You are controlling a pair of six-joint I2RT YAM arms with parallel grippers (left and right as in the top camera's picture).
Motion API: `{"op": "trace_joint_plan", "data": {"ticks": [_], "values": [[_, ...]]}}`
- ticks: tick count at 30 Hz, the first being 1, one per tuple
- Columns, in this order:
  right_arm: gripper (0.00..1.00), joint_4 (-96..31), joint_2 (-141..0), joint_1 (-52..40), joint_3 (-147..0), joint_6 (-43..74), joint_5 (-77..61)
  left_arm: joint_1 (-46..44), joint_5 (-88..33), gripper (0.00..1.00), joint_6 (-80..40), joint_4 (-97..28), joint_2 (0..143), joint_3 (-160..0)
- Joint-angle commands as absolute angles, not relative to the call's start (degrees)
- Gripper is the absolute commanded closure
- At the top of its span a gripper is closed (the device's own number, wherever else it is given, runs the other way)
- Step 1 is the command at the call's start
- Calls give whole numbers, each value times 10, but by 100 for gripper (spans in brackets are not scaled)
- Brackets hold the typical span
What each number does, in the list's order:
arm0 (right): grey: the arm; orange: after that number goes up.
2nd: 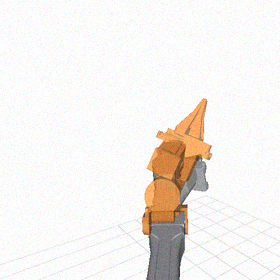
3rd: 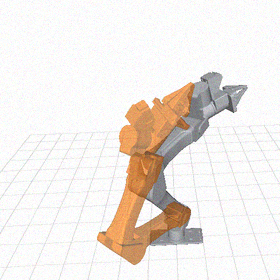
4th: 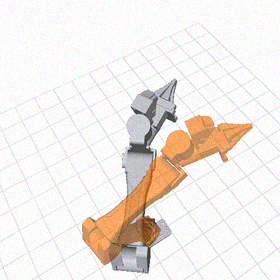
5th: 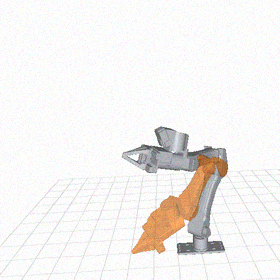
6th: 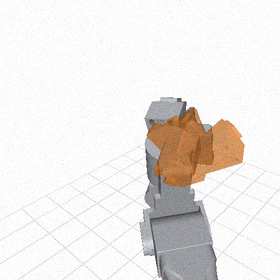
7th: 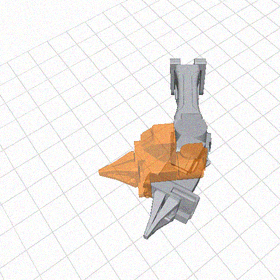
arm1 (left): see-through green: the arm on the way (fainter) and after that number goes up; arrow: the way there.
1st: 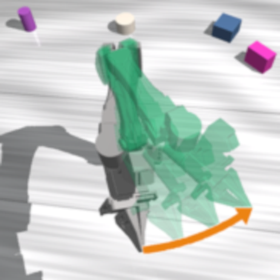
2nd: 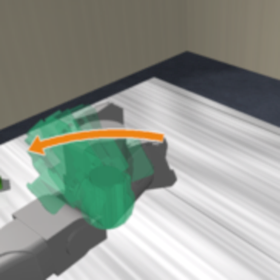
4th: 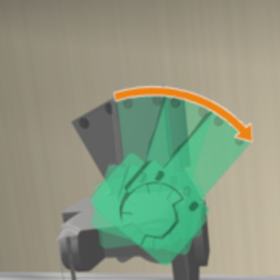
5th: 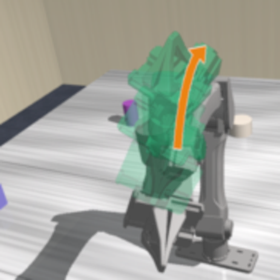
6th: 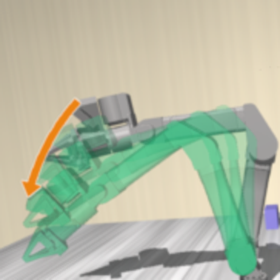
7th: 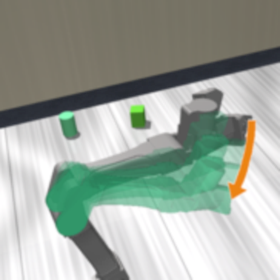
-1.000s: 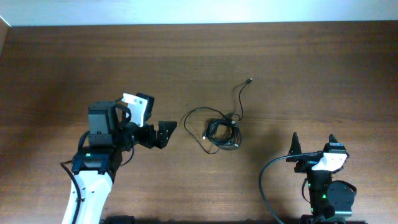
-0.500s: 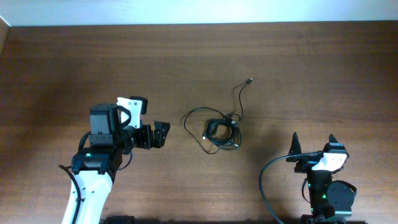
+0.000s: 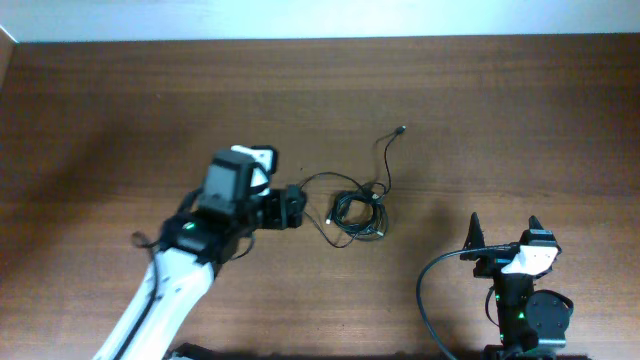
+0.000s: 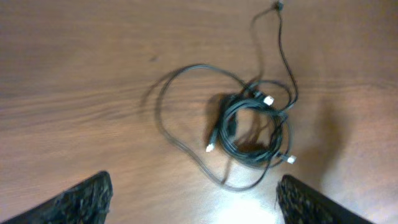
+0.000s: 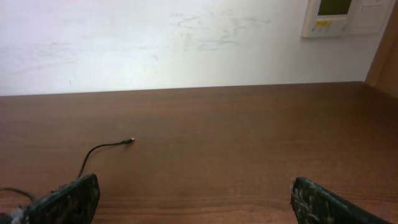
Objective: Untangle cables
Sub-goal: 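Reach the left gripper forward to the black cable bundle, then grasp the cable bundle with the left gripper and lift it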
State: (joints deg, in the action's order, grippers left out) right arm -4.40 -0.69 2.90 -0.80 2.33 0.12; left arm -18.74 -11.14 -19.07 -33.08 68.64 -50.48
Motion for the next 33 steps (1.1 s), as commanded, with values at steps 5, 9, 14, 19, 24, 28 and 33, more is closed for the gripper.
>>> {"op": "trace_joint_plan", "data": {"ticks": [5,9,14,19,24,28,33], "values": [[2,-45,-4,27,-3,19,2,-332,-106,26,-387,-123,901,-516],[2,-45,-4,27,-3,19,2,-339,-106,28,-473,-106,981,-516],[2,-45,-4,27,-3,19,2,-339,-50,57,-473,-99,1014,-516],[2,-45,-4,27,-3,19,2,-339,-47,94,-473,-94,1054,-516],[1,-45,-4,27,-3,19,3,-337,-47,100,-473,-93,1050,-517],[2,-45,-4,27,-3,19,2,-294,-15,100,-468,-176,1004,-517],[2,-45,-4,27,-3,19,2,-244,13,100,-374,-248,926,-517]]}}
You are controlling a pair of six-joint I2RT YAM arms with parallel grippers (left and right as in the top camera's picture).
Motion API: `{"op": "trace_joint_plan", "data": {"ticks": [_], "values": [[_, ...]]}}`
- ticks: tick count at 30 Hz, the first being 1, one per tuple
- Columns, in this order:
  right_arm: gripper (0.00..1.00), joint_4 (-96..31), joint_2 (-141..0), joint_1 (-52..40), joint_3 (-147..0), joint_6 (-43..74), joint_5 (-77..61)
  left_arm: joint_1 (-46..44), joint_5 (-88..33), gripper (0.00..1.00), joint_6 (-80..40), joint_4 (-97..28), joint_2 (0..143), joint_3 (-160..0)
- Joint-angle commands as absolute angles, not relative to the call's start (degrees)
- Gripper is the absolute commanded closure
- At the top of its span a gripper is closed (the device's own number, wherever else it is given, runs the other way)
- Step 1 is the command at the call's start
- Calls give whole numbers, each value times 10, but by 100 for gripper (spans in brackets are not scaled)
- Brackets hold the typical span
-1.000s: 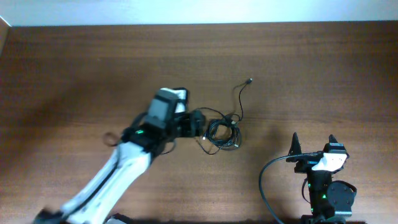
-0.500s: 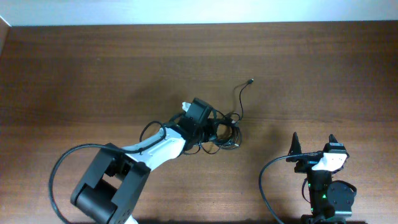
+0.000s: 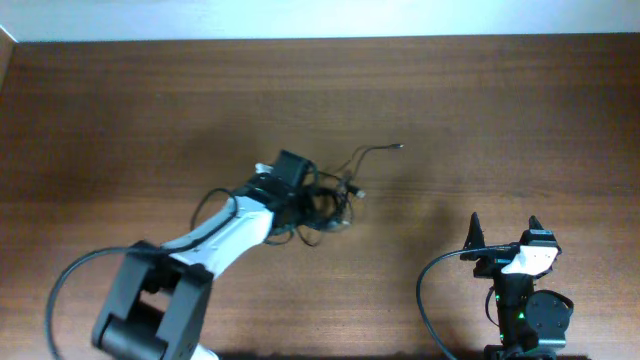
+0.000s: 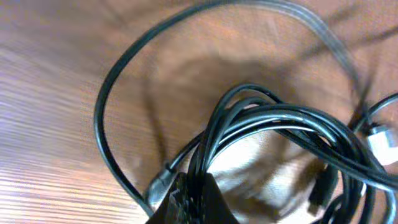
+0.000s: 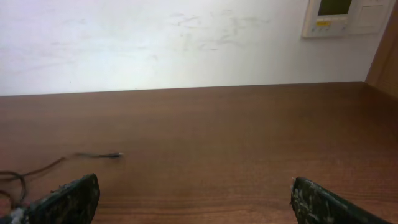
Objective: Untangle cables
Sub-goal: 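Grasp the cable bundle with the left gripper and lift it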
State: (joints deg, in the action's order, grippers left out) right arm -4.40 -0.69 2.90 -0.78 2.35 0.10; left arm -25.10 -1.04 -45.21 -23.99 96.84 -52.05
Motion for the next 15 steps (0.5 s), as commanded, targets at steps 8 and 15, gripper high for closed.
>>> {"op": "trace_joint_plan", "data": {"ticks": [8,15], "values": [[2,-45,-4,27,-3,19,2,-245,13,98,-359,-245,922,-516],[2,-45,-4,27,-3,19,2,-249,13,10,-395,-221,929,-514]]}}
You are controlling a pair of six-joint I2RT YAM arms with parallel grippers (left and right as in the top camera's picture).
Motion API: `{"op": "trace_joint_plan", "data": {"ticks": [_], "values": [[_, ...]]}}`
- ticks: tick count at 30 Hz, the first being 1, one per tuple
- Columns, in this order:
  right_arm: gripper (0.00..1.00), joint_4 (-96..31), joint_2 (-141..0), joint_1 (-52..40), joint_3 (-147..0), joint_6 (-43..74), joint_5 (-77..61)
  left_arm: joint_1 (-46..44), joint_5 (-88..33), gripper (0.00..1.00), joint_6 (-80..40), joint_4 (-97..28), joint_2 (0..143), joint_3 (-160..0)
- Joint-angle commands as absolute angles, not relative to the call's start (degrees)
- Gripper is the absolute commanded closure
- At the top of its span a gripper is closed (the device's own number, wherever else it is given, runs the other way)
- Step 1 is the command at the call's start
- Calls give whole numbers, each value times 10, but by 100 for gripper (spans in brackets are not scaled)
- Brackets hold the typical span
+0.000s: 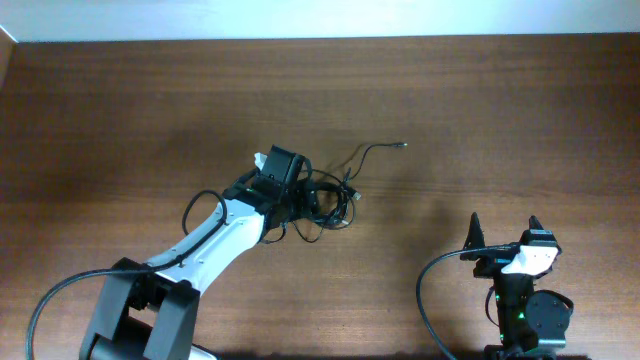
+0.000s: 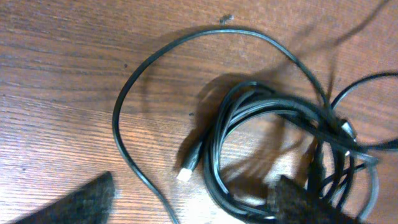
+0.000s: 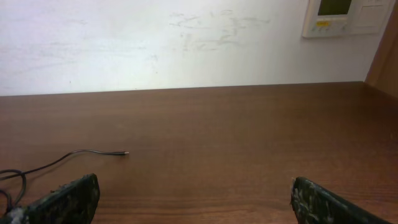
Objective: Untangle cables
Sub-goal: 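Grasp the cable bundle with the left gripper and lift it, then move the right gripper toward the held bundle beside the left gripper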
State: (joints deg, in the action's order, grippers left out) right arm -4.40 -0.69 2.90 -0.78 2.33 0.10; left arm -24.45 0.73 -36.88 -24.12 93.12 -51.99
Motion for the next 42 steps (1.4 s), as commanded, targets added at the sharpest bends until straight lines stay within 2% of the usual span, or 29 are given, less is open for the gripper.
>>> {"op": "trace_joint_plan", "data": {"ticks": [1,2,4,6,7,8,10,11,12,14,15,16,18,20,23,25,26,27,31,38,40,42], "values": [[2,-45,-4,27,-3,19,2,-251,13,9,-397,-201,934,-514],[2,-45,-4,27,-3,19,2,-255,13,15,-397,-176,941,-514],[2,-45,-4,27,-3,19,2,-267,13,43,-396,-124,969,-514],[2,-45,-4,27,-3,19,2,-273,13,59,-379,-105,998,-514],[1,-45,-4,27,-3,19,2,-273,13,63,-345,-105,1013,-514],[2,-45,-4,27,-3,19,2,-273,6,61,-301,-107,1023,-514],[2,-45,-4,27,-3,19,2,-273,-11,52,-213,-95,1019,-515],[2,-45,-4,27,-3,19,2,-273,-11,39,-142,-94,1019,-515],[2,-45,-4,27,-3,19,2,-273,-11,39,-109,-95,1020,-515],[2,-45,-4,27,-3,19,2,-273,-11,46,-48,-91,1023,-515],[2,-45,-4,27,-3,19,2,-274,-10,46,-26,-90,1027,-515],[2,-45,-4,27,-3,19,2,-274,-6,45,5,-91,1028,-515],[2,-45,-4,27,-3,19,2,-274,5,29,41,-86,1028,-515],[2,-45,-4,27,-3,19,2,-273,18,27,51,-84,1028,-515],[2,-45,-4,27,-3,19,2,-273,63,45,50,-92,1036,-515],[1,-45,-4,27,-3,19,2,-274,1,59,50,-91,1053,-515],[2,-45,-4,27,-3,19,2,-274,-20,76,50,-93,1064,-515],[2,-45,-4,27,-3,19,2,-274,-22,98,50,-97,1073,-515],[2,-45,-4,27,-3,19,2,-269,-2,100,33,-136,1030,-534],[2,-45,-4,26,-3,24,-4,-253,-2,100,28,-264,741,-568],[2,-39,-4,26,-3,123,-76,-253,-2,100,27,-290,683,-568],[2,-29,-4,26,-3,323,-188,-253,-2,100,11,-302,658,-568]]}}
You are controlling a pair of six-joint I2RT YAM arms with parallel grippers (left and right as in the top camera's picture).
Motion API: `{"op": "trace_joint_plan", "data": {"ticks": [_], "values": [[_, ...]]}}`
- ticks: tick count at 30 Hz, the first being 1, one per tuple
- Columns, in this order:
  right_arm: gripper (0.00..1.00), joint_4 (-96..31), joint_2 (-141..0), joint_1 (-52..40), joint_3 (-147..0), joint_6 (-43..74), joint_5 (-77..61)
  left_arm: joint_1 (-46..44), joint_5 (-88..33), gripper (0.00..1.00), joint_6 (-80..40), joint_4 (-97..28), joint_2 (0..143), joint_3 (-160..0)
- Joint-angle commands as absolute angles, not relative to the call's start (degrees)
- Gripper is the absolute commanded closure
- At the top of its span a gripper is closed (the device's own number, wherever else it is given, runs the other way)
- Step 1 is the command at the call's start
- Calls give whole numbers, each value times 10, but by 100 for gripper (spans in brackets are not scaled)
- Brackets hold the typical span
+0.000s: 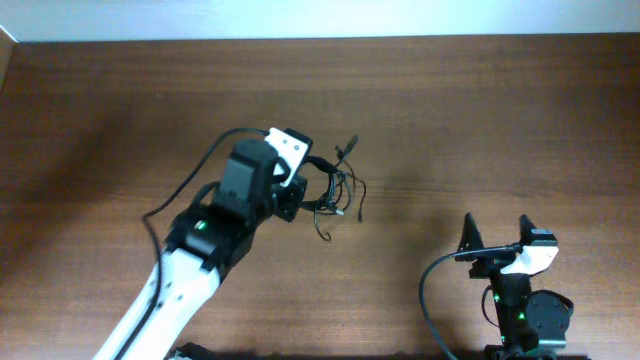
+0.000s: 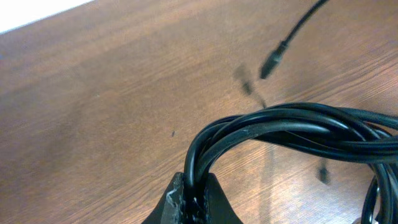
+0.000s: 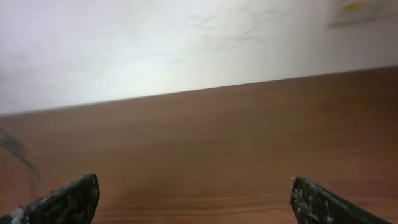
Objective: Untangle cables
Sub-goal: 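Move the right gripper toward the held bundle beside the left gripper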
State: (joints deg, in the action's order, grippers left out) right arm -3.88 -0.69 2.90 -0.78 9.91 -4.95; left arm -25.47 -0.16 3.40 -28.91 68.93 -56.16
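Note:
A tangle of thin black cables [image 1: 335, 188] hangs lifted off the brown table [image 1: 480, 110], loose ends dangling. My left gripper [image 1: 293, 197] is shut on several strands of the bundle [image 2: 267, 124]; in the left wrist view the fingertips [image 2: 180, 196] pinch them at the bottom edge. One loose plug end [image 2: 273, 62] hangs blurred above the wood. At the front right my right gripper [image 1: 496, 226] stands open and apart from the cables. The right wrist view shows nothing between its fingers [image 3: 68, 199].
A white wall [image 3: 186, 43] rises behind the table's far edge. A blurred bit of cable [image 3: 15, 149] shows at the left of the right wrist view. My right arm's own black lead [image 1: 430, 290] loops beside its base.
My left gripper, open over the tangle lying on the table, is now shut on the bundle and raised, with the cables hanging. My right gripper has shifted slightly and its view has tilted.
At first my left gripper was open, left of the tangle at mid-table. Then it was shut on strands, with the tangle further left. Then it stood open over the tangle. Now it holds the bundle lifted off the table.

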Motion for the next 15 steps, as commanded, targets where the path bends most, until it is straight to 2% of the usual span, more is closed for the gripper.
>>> {"op": "trace_joint_plan", "data": {"ticks": [1,3,7,12,15], "values": [[2,-27,-4,26,-3,458,-291,-253,-2,100,-2,-308,653,-568],[2,-27,-4,26,-3,565,-430,-253,3,100,-10,-318,659,-567],[0,16,-4,27,-10,575,-432,-253,11,100,-95,-323,668,-567],[16,16,-51,26,-74,655,-466,-253,10,100,-295,-330,673,-567],[23,83,-118,21,-83,687,-509,-253,6,100,-342,-331,686,-567]]}}
